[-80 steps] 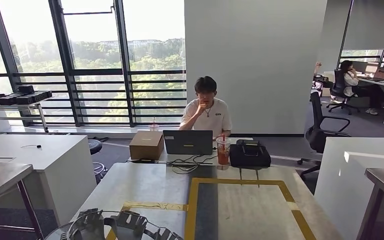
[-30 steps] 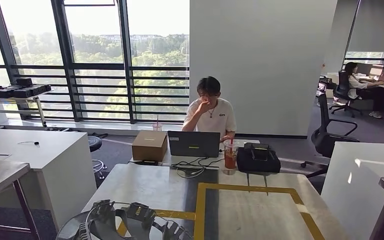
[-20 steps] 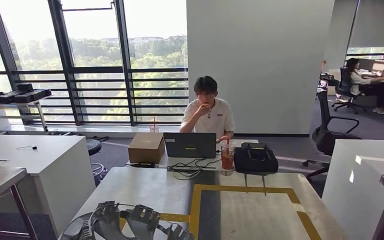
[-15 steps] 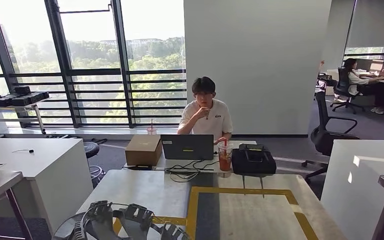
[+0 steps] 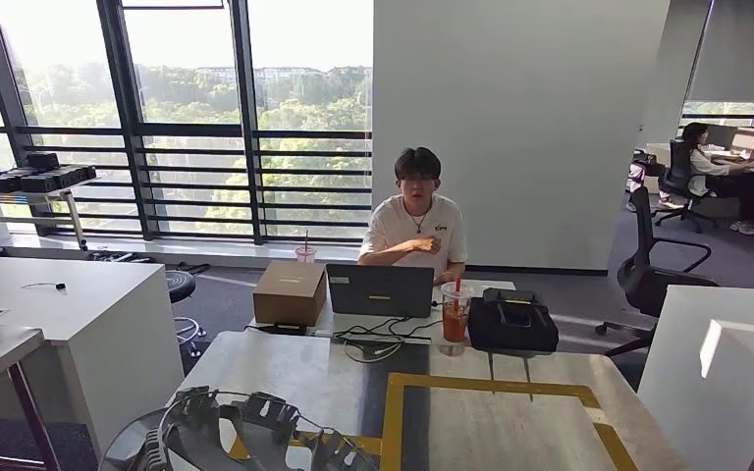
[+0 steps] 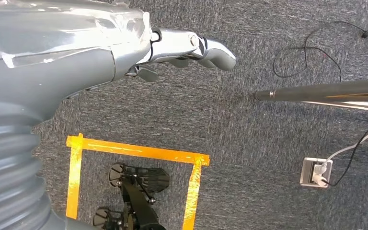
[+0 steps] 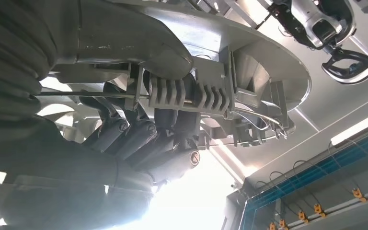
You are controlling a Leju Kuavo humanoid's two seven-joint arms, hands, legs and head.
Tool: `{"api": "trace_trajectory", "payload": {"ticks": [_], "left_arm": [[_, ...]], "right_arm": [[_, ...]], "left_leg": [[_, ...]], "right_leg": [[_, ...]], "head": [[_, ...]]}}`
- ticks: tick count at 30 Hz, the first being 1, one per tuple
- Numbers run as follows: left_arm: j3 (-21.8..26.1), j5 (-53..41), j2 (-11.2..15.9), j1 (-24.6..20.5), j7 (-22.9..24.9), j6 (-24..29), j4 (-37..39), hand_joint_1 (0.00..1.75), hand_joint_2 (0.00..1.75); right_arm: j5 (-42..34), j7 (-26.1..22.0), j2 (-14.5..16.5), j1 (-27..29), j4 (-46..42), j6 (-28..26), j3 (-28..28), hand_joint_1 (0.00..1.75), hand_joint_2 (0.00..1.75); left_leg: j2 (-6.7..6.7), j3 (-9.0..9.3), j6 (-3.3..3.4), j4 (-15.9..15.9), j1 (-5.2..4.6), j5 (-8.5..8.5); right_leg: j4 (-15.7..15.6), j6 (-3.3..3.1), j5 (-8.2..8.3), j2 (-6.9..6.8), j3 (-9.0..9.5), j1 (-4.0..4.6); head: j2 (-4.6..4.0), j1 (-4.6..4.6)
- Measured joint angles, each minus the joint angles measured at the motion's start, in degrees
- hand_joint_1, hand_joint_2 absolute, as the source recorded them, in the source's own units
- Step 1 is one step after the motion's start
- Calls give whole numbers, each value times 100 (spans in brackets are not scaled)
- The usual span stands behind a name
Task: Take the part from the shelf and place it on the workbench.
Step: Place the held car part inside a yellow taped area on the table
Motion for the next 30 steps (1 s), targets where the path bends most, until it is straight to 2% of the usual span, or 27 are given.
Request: {"api": "trace_trajectory", "payload": {"ticks": [1, 2, 3, 4, 5, 6, 8, 10, 12, 14, 15, 16, 17, 19, 20, 21, 23, 25, 26, 27, 29, 30], "left_arm": [[-1, 11, -1, 1, 3, 6, 1, 0, 175], [-1, 38, -1, 1, 15, 19, 1, 0, 175], [-2, 87, -2, 2, 38, 37, 2, 0, 175], [-2, 159, -3, 2, 79, 64, 2, 0, 175], [-1, 252, -3, 6, 134, 89, 1, 0, 175], [1, 360, -2, 13, 200, 111, 1, 0, 175], [2, 579, 1, 31, 333, 149, -3, 0, 175], [2, 755, 8, 44, 434, 179, -11, 0, 175], [3, 856, 13, 53, 499, 192, -27, 0, 175], [5, 918, 14, 65, 546, 197, -37, 0, 175], [5, 951, 14, 76, 566, 197, -38, 0, 175], [5, 980, 14, 90, 581, 195, -40, 0, 175], [5, 1004, 14, 102, 592, 188, -43, 0, 175], [6, 1029, 19, 114, 598, 171, -67, 0, 175], [7, 1032, 22, 118, 597, 158, -82, 0, 175], [8, 1034, 26, 125, 596, 148, -100, 0, 175], [7, 1035, 28, 143, 592, 124, -130, 0, 175], [5, 1032, 17, 153, 575, 101, -160, 0, 175], [5, 1026, 9, 154, 557, 85, -171, 0, 175], [4, 1008, 2, 154, 531, 66, -178, 0, 175], [4, 939, -3, 155, 458, 21, -181, 0, 175], [4, 892, -4, 156, 417, 4, -181, 0, 175]], "right_arm": [[58, -12, -10, 8, 11, -33, -2, 168, 175], [147, -22, -21, 15, 22, -74, -8, 168, 175], [268, -23, -34, 19, 36, -127, -21, 168, 175], [411, -5, -49, 21, 50, -191, -46, 168, 175], [564, 30, -65, 25, 64, -255, -85, 168, 175], [720, 84, -80, 32, 78, -323, -140, 168, 175], [1019, 217, -106, 46, 97, -425, -277, 168, 175], [1247, 311, -140, 43, 119, -443, -421, 168, 175], [1382, 336, -194, 13, 183, -403, -532, 168, 175], [1561, 356, -264, -17, 309, -400, -606, 168, 175], [1691, 386, -302, -26, 383, -419, -639, 168, 175], [1828, 431, -341, -32, 458, -445, -667, 168, 175], [1972, 492, -382, -42, 536, -474, -692, 168, 175], [2202, 625, -462, -77, 686, -528, -726, 168, 175], [2284, 676, -504, -100, 763, -550, -743, 168, 175], [2339, 710, -544, -115, 834, -572, -760, 168, 175], [2418, 758, -613, -131, 945, -598, -787, 168, 175], [2548, 904, -677, -141, 1040, -605, -813, 168, 175], [2648, 1014, -718, -151, 1111, -608, -829, 168, 175], [2784, 1148, -765, -155, 1219, -614, -852, 168, 175], [3091, 1395, -869, -131, 1535, -625, -908, 168, 175], [3255, 1512, -911, -103, 1732, -628, -944, 168, 175]], "left_leg": [[-6, 19, -3, 3, -1, -17], [-15, 47, -13, 9, -1, -39], [-26, 75, -30, 20, -1, -66], [-36, 93, -55, 41, -15, -100], [-43, 104, -80, 61, -29, -132], [-47, 106, -104, 75, -41, -154], [-44, 107, -141, 87, -46, -179], [-30, 48, -194, 219, -27, -277], [-13, -216, -256, 768, -3, -576], [-5, -625, -290, 1554, 17, -890], [-5, -769, -295, 1789, 23, -929], [-5, -802, -292, 1792, 25, -848], [-4, -715, -279, 1557, 26, -664], [-6, -326, -221, 703, 12, -241], [-5, -172, -190, 369, -3, -118], [-5, -88, -164, 180, -20, -72], [-5, -76, -125, 117, -48, -78], [-5, -22, -55, 45, -24, -36], [-4, 8, -20, 7, -11, -10], [-3, 34, 7, -22, 0, 10], [-14, 34, 27, -25, -13, 13], [-23, 35, 29, -23, -17, 10]], "right_leg": [[-70, 44, 101, -1, -21, -1], [-380, 95, 288, -4, 85, -3], [-834, 135, 509, -14, 275, -5], [-1245, 137, 687, -20, 466, -1], [-1540, 110, 805, -25, 606, 3], [-1683, 62, 854, -27, 675, 11], [-1702, -35, 859, -21, 685, 11], [-1712, -101, 855, -19, 706, -17], [-1718, -142, 846, -22, 731, -38], [-1716, -155, 837, -23, 737, -35], [-1716, -158, 833, -21, 740, -34], [-1715, -160, 829, -18, 748, -33], [-1715, -161, 823, -12, 761, -32], [-1716, -149, 809, 3, 790, -26], [-1716, -133, 803, 8, 792, -15], [-1717, -110, 799, 10, 788, -7], [-1733, -49, 802, 11, 780, 0], [-1675, 1, 762, 1, 746, -3], [-1517, 6, 683, -3, 667, 0], [-1216, 1, 550, -8, 517, -1], [-387, -4, 247, -10, 99, -5], [-88, 17, 169, -11, -63, -9]], "head": [[1, 2], [1, 5], [0, 8], [0, 10], [0, 9], [-1, 7], [-1, -1], [-1, -8], [-1, -20], [-1, -26], [-1, -26], [-1, -27], [-1, -29], [-1, -31], [-1, -29], [-1, -27], [0, -26], [0, -24], [0, -21], [0, -14], [0, -2], [0, 3]]}}
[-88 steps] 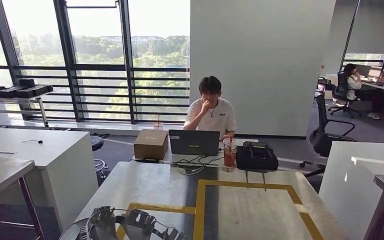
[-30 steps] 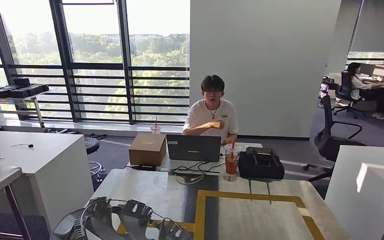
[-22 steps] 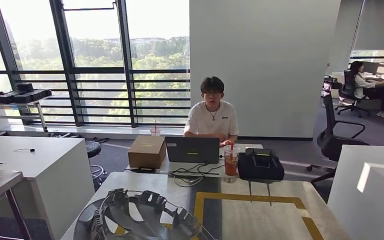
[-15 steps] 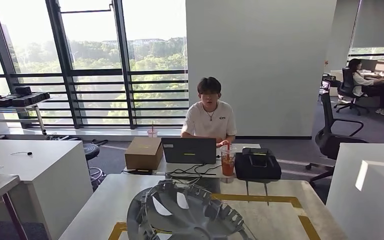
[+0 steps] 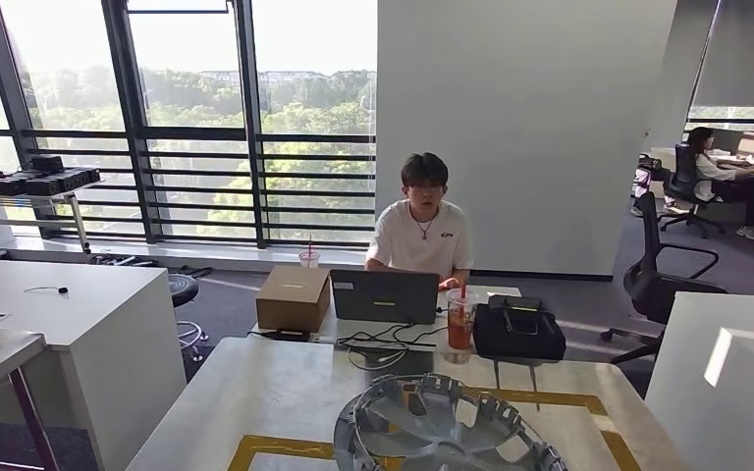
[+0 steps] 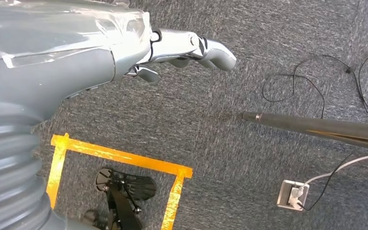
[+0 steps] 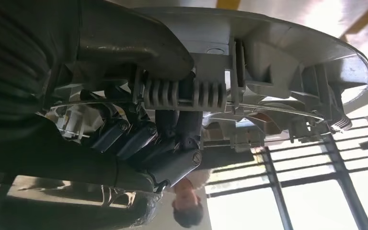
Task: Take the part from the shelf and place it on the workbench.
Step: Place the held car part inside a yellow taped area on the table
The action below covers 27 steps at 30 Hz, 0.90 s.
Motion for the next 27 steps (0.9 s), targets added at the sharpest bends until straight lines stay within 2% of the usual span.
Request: {"api": "trace_trajectory", "payload": {"ticks": [1, 2, 3, 4, 5, 6, 8, 10, 11, 12, 14, 15, 16, 17, 19, 20, 21, 22, 27], "left_arm": [[0, -43, -1, 0, -35, -11, 1, 0, 175], [-1, -75, -2, 0, -64, -15, 2, 0, 175], [-2, -99, -3, 0, -86, -16, 3, 0, 175], [-2, -113, -3, 0, -102, -16, 4, 0, 175], [-2, -126, -3, 0, -113, -17, 4, 0, 175], [-1, -139, -2, 0, -121, -18, 4, 0, 175], [1, -162, 1, 0, -130, -26, 4, 0, 175], [0, -175, 4, -1, -141, -51, 4, 0, 175], [0, -182, 6, -2, -152, -68, 4, 0, 175], [0, -196, 7, -3, -170, -86, 4, 0, 175], [0, -243, 7, -6, -209, -108, 13, 0, 175], [-1, -265, 7, -7, -225, -113, 21, 0, 175], [-1, -281, 7, -6, -236, -115, 31, 0, 175], [-2, -288, 7, -6, -243, -115, 39, 0, 175], [-2, -292, 9, -7, -251, -115, 44, 0, 175], [-2, -293, 11, -9, -252, -115, 44, 0, 175], [-1, -294, 12, -10, -253, -114, 43, 0, 175], [-1, -294, 13, -12, -254, -114, 43, 0, 175], [0, -295, 11, -13, -257, -113, 43, 0, 175]], "right_arm": [[155, 86, -32, 30, 206, 1, -43, 168, 175], [292, 144, -59, 56, 406, -1, -97, 168, 175], [409, 182, -85, 75, 594, -2, -157, 168, 175], [497, 195, -109, 91, 758, -2, -214, 168, 175], [567, 217, -124, 103, 885, 2, -263, 168, 175], [641, 241, -132, 109, 990, 12, -302, 168, 175], [828, 270, -131, 99, 1202, 37, -355, 168, 175], [1064, 148, -135, 21, 1545, 35, -374, 168, 175], [1180, 22, -136, -55, 1770, 16, -366, 168, 175], [1291, -140, -136, -164, 2034, -17, -344, 168, 175], [1440, -470, -136, -415, 2597, -91, -260, 168, 175], [1489, -596, -136, -527, 2870, -123, -208, 168, 175], [1517, -677, -135, -617, 3104, -144, -161, 168, 175], [1532, -722, -133, -692, 3293, -159, -122, 168, 175], [1542, -762, -129, -816, 3573, -175, -61, 168, 175], [1542, -769, -128, -875, 3675, -180, -37, 168, 175], [1542, -775, -127, -925, 3766, -184, -16, 168, 175], [1542, -779, -126, -961, 3832, -187, -3, 168, 175], [1542, -783, -124, -997, 3922, -190, 18, 168, 175]], "left_leg": [[-13, 2, 1, 4, -2, -3], [-29, 4, -2, 11, -3, -9], [-44, 5, -12, 25, -3, -18], [-56, 0, -30, 46, -12, -35], [-62, -8, -55, 71, -26, -56], [-63, -16, -82, 90, -41, -76], [-53, -22, -120, 102, -58, -103], [-34, -42, -162, 164, -44, -161], [-25, -102, -191, 302, -33, -254], [-15, -229, -225, 577, -20, -410], [4, -626, -269, 1387, 2, -785], [12, -807, -278, 1733, 9, -896], [17, -895, -278, 1873, 13, -892], [18, -860, -268, 1758, 14, -770], [16, -493, -210, 966, 5, -351], [21, -295, -180, 565, -6, -198], [25, -162, -153, 295, -19, -114], [30, -99, -136, 168, -29, -95], [35, -101, -128, 161, -41, -108]], "right_leg": [[65, 39, 19, -1, -51, -6], [-141, 90, 133, -2, 30, -17], [-548, 140, 302, -8, 218, -31], [-999, 164, 466, -18, 429, -39], [-1360, 154, 596, -20, 607, -44], [-1571, 119, 668, -21, 715, -42], [-1633, 31, 697, -2, 756, -27], [-1638, -32, 699, 8, 765, -54], [-1644, -66, 703, 10, 770, -70], [-1648, -92, 705, 10, 775, -87], [-1647, -116, 704, 11, 775, -81], [-1646, -117, 703, 11, 776, -77], [-1645, -117, 701, 11, 780, -72], [-1645, -117, 700, 11, 788, -66], [-1646, -116, 696, 16, 809, -55], [-1645, -106, 691, 20, 816, -35], [-1645, -92, 686, 24, 818, -20], [-1645, -77, 683, 27, 816, -7], [-1649, -48, 681, 27, 815, 0]], "head": [[-1, 3], [-1, 9], [-1, 13], [-1, 19], [-1, 21], [-1, 20], [0, 9], [0, 0], [0, -6], [0, -13], [-1, -25], [-1, -26], [-1, -27], [-1, -29], [-1, -31], [-1, -32], [-1, -32], [0, -32], [1, -29]]}}
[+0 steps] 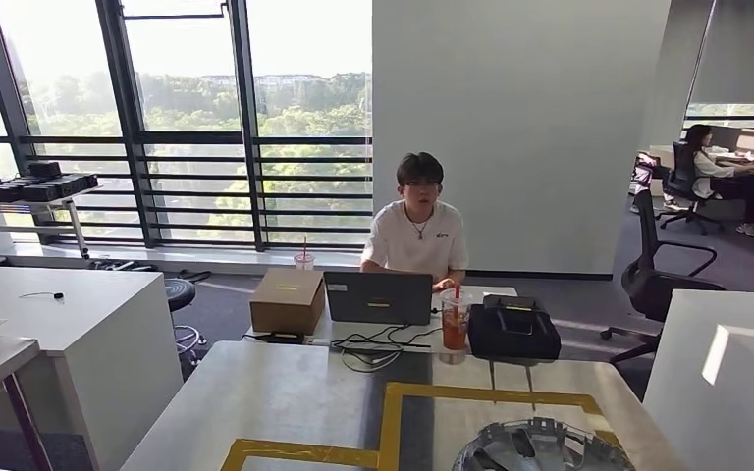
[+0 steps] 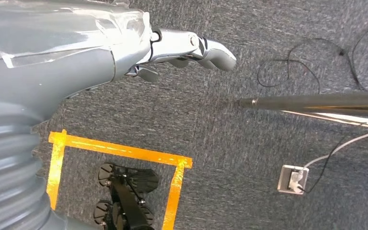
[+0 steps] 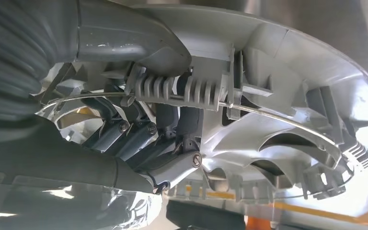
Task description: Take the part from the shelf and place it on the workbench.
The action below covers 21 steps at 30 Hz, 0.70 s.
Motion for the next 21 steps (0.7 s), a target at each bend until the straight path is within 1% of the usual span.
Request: {"api": "trace_trajectory", "payload": {"ticks": [1, 2, 3, 5, 6, 7, 8, 9, 10, 11, 12, 13, 14, 15, 16, 17, 19, 20, 21], "left_arm": [[-1, 0, 0, 0, -1, 0, 0, 0, 175], [-2, -4, -2, 0, -6, -1, 0, 0, 175], [-3, -31, -5, -4, -26, 9, 8, 0, 175], [-7, -84, -10, -16, -64, 88, 60, 0, 175], [-8, -105, -10, -25, -82, 132, 87, 0, 175], [-8, -104, -10, -35, -87, 168, 106, 0, 175], [-9, -102, -11, -47, -93, 184, 107, 0, 175], [-9, -101, -9, -62, -98, 197, 106, 0, 175], [-9, -101, -8, -78, -104, 208, 105, 0, 175], [-9, -101, -5, -91, -109, 215, 102, 0, 175], [-9, -102, -2, -100, -120, 217, 99, 0, 175], [-9, -106, 2, -107, -138, 216, 98, 0, 175], [-9, -123, 11, -112, -163, 216, 96, 0, 175], [-10, -144, 19, -115, -193, 217, 96, 0, 175], [-10, -176, 30, -118, -229, 219, 96, 0, 175], [-10, -214, 40, -118, -266, 221, 98, 0, 175], [-10, -289, 50, -118, -337, 225, 101, 0, 175], [-10, -320, 52, -116, -366, 224, 103, 0, 175], [-11, -351, 55, -116, -394, 224, 103, 0, 175]], "right_arm": [[0, 0, 1, -4, 14, -1, 5, 168, 175], [8, -11, -2, -22, 46, -3, 22, 168, 175], [31, -107, -4, -103, 175, -45, 87, 168, 175], [125, -471, 23, -356, 630, -209, 378, 168, 175], [173, -670, 54, -504, 882, -293, 554, 168, 175], [213, -795, 102, -615, 1065, -339, 716, 168, 175], [232, -849, 152, -717, 1177, -346, 832, 168, 175], [244, -882, 215, -831, 1284, -351, 941, 168, 175], [251, -899, 290, -944, 1380, -355, 1042, 168, 175], [250, -904, 373, -1051, 1471, -363, 1134, 168, 175], [244, -907, 466, -1152, 1566, -376, 1226, 168, 175], [229, -907, 560, -1245, 1658, -392, 1313, 168, 175], [211, -905, 653, -1330, 1746, -412, 1392, 168, 175], [191, -903, 737, -1413, 1825, -435, 1457, 168, 175], [167, -898, 820, -1497, 1904, -464, 1515, 168, 175], [145, -893, 896, -1582, 1986, -496, 1566, 168, 175], [100, -882, 1028, -1731, 2167, -562, 1659, 168, 175], [86, -879, 1079, -1783, 2249, -587, 1695, 168, 175], [79, -876, 1122, -1819, 2319, -612, 1722, 168, 175]], "left_leg": [[-1, 0, 4, 0, -3, 0], [1, 25, 33, -36, 9, 23], [5, 53, 73, -81, 15, 56], [11, 106, 147, -167, 29, 120], [11, 108, 157, -171, 22, 129], [11, 107, 150, -160, 22, 124], [11, 106, 133, -140, 24, 113], [13, 97, 104, -109, 12, 93], [19, 86, 72, -76, -1, 72], [27, 73, 40, -51, -15, 57], [36, 61, 12, -38, -25, 50], [46, 55, -9, -32, -21, 49], [48, 39, -34, -16, -11, 37], [47, 6, -64, 53, 1, -16], [43, -74, -97, 224, 13, -126], [37, -218, -131, 528, 26, -293], [33, -603, -176, 1331, 47, -643], [34, -751, -182, 1619, 53, -720], [34, -800, -179, 1692, 57, -684]], "right_leg": [[-4, 10, 0, -1, 3, -4], [-9, 35, -1, -2, 2, -4], [251, 41, -123, -5, -125, -11], [1170, 74, -463, -12, -586, -25], [1503, 96, -572, -16, -754, -39], [1423, 151, -503, -20, -723, -51], [993, 204, -330, -27, -511, -67], [574, 224, -181, -35, -293, -74], [259, 210, -74, -35, -131, -79], [94, 174, -21, -32, -47, -75], [65, 119, -12, -22, -36, -62], [61, 74, 2, -10, -47, -66], [61, 44, 9, -4, -50, -74], [60, 11, 15, 1, -50, -86], [55, -20, 21, 4, -48, -100], [54, -42, 23, 6, -49, -99], [55, -70, 24, 7, -56, -82], [56, -72, 22, 8, -56, -71], [56, -73, 21, 8, -52, -60]], "head": [[-1, 1], [-1, 2], [-1, 9], [-1, 29], [0, 41], [-1, 47], [-1, 50], [-1, 54], [-1, 52], [-1, 48], [-1, 42], [-1, 36], [-1, 34], [0, 29], [0, 22], [-1, 14], [-2, 3], [-2, 2], [-2, 1]]}}
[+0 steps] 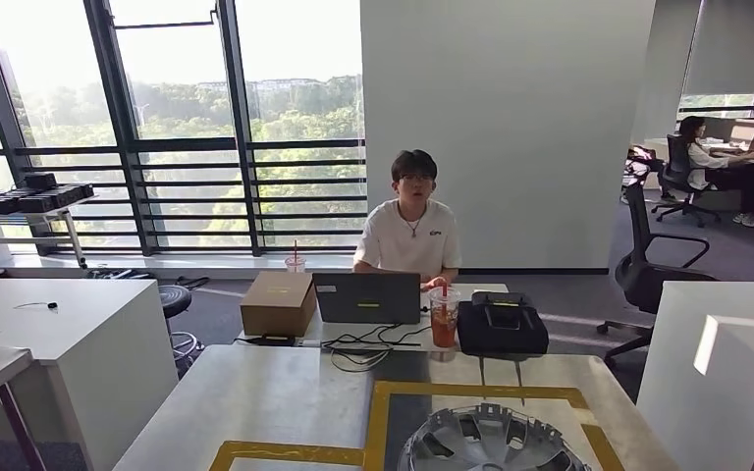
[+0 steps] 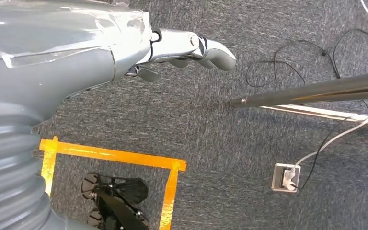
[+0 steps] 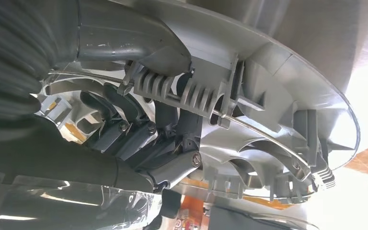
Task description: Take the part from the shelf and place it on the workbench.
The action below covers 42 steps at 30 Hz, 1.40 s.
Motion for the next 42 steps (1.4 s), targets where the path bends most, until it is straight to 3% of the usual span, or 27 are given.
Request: {"api": "trace_trajectory", "payload": {"ticks": [1, 4, 6, 9, 11, 12, 14, 15, 16, 18, 20, 23, 25, 26, 28, 30, 31, 32, 34, 36, 40, 42], "left_arm": [[-1, -27, 10, 1, -29, 2, 1, 0, 175], [-9, -102, 68, -1, -93, 18, 7, 0, 175], [-16, -150, 105, -2, -99, 40, 9, 0, 175], [-27, -185, 132, 2, -96, 67, 10, 0, 175], [-34, -189, 133, 2, -96, 69, 10, 0, 175], [-34, -191, 133, 1, -96, 69, 10, 0, 175], [-34, -196, 133, 5, -96, 63, 10, 0, 87], [-34, -200, 132, 8, -96, 51, 11, 0, 44], [-34, -207, 130, 11, -99, 29, 14, 0, 0], [-34, -230, 128, 11, -121, -14, 33, 0, 0], [-34, -256, 137, 10, -156, -27, 57, 0, 0], [-33, -265, 151, 7, -187, -26, 95, 0, 0], [-28, -242, 145, 4, -189, -56, 99, 0, 0], [-22, -212, 135, 3, -186, -99, 79, 0, 0], [-4, -145, 98, 5, -181, -214, 19, 0, 0], [5, -120, 55, 19, -213, -298, -17, 0, 0], [6, -130, 38, 29, -243, -314, -21, 0, 0], [4, -143, 23, 37, -277, -323, -27, 0, 0], [1, -160, 6, 45, -327, -332, -50, 0, 0], [3, -155, -8, 63, -351, -347, -70, 0, 0], [13, -119, -41, 121, -357, -352, -74, 0, 0], [14, -50, -62, 123, -320, -343, -73, 0, 0]], "right_arm": [[-1, 0, 42, -35, 58, -25, 23, 126, 131], [10, 11, 171, -187, 188, -102, 80, 0, 0], [30, 49, 256, -298, 257, -127, 111, 0, 0], [51, 108, 360, -395, 331, -135, 156, 0, 0], [54, 122, 397, -459, 372, -137, 181, 0, 0], [54, 123, 407, -482, 399, -137, 193, 0, 0], [56, 131, 419, -491, 458, -137, 216, 0, 0], [57, 143, 422, -485, 485, -137, 228, 0, 0], [58, 160, 426, -483, 507, -133, 238, 0, 0], [66, 209, 433, -501, 543, -99, 248, 0, 0], [73, 244, 440, -524, 581, -40, 249, 0, 0], [41, 312, 442, -515, 633, -21, 235, 0, 0], [-76, 500, 448, -473, 610, -246, 155, 0, 0], [-182, 671, 453, -396, 500, -483, 47, 0, 0], [-371, 1098, 462, -14, -85, -988, -354, 0, 0], [-386, 1366, 518, 700, -1251, -1260, -1040, 0, 0], [-348, 1362, 588, 1124, -1955, -1278, -1454, 0, 0], [-335, 1267, 694, 1524, -2697, -1261, -1905, 0, 0], [-486, 943, 951, 2189, -4090, -1217, -2801, 0, 0], [-900, 602, 1194, 2710, -5314, -1283, -3650, 0, 0], [-1889, 191, 1543, 3637, -7103, -1455, -5047, 0, 0], [-2209, 62, 1625, 4018, -7656, -1511, -5580, 0, 0]], "left_leg": [[0, 73, 14, -176, 1, 146], [-10, 638, 115, -1361, -26, 674], [-7, 784, 155, -1673, -56, 720], [1, 837, 222, -1768, -39, 771], [1, 886, 280, -1845, -13, 829], [-5, 885, 293, -1852, -20, 838], [-17, 875, 299, -1848, -23, 840], [-23, 874, 298, -1844, -22, 838], [-26, 874, 294, -1837, -21, 834], [-31, 872, 261, -1801, -20, 811], [-36, 851, 205, -1750, -44, 773], [-33, 833, 134, -1731, -50, 762], [-29, 764, 69, -1596, -28, 658], [-29, 660, 37, -1369, -15, 516], [-27, 315, -15, -610, 13, 132], [-27, 39, -42, -36, 32, -59], [-26, 48, -43, -64, 36, 7], [-27, 172, -34, -326, 38, 168], [-44, 605, 11, -1168, 30, 524], [-71, 869, 60, -1645, 7, 645], [-86, 928, 191, -1744, -8, 663], [-67, 955, 263, -1794, 7, 690]], "right_leg": [[0, -1, -1, 3, 7, 11], [0, 3, -2, 20, 15, 45], [-3, 21, 4, 26, -2, 63], [28, 87, -20, 15, -35, 69], [393, 88, -207, 3, -214, 72], [763, 79, -365, 1, -389, 70], [1521, 94, -627, 1, -762, 62], [1688, 129, -654, -1, -853, 54], [1585, 179, -578, -4, -813, 42], [778, 277, -255, -30, -430, 7], [110, 254, -30, -49, -91, 3], [-2, 114, 18, -40, -34, 22], [-17, 48, 34, -35, -24, -5], [-24, 23, 38, -34, -15, -23], [-24, -5, 29, -37, -5, -20], [-23, -17, 17, -53, 2, -7], [-22, -20, 10, -62, 8, -3], [-21, -17, 2, -69, 13, -1], [-20, 4, -15, -82, 23, 12], [-20, 47, -32, -112, 21, 39], [60, 147, -106, -135, -5, 33], [578, 124, -375, -97, -250, 28]], "head": [[0, -1], [0, -2], [1, -3], [1, -3], [1, 9], [1, 16], [1, 28], [1, 30], [1, 32], [1, 37], [1, 37], [2, 24], [2, 17], [2, 13], [1, -1], [1, -4], [1, -7], [1, -9], [0, -15], [1, -13], [1, 1], [2, 11]]}}
